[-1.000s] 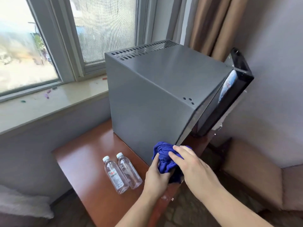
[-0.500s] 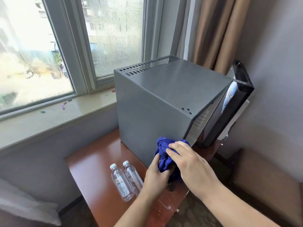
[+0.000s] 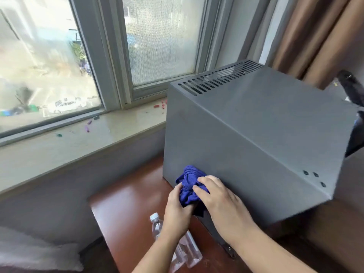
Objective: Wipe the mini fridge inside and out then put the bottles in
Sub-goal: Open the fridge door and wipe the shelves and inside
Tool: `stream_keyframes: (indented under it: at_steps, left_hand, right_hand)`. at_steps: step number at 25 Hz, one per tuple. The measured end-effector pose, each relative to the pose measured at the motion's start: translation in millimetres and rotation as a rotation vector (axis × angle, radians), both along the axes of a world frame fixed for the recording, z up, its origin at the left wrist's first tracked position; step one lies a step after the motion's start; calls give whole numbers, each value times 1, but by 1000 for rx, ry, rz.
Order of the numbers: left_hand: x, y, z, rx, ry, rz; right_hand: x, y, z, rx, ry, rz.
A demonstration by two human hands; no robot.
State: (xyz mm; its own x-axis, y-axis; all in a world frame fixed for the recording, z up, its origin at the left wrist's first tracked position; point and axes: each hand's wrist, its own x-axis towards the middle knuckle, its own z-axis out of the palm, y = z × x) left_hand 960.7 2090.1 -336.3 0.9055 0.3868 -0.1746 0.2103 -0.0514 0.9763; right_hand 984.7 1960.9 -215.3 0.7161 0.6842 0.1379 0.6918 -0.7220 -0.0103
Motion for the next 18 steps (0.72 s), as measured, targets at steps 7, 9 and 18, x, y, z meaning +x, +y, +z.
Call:
stream_keyframes:
  at_steps: [7, 9, 18]
  left_hand:
    - [44, 56, -55, -111, 112, 99]
    - [54, 66, -65, -175, 125, 152]
    - [102, 88, -113, -427, 235, 307]
  right_hand:
    - [37, 59, -40, -3, 166, 55]
    - [32, 59, -55, 14, 203, 70]
    - [-9, 8, -112, 98, 423, -91]
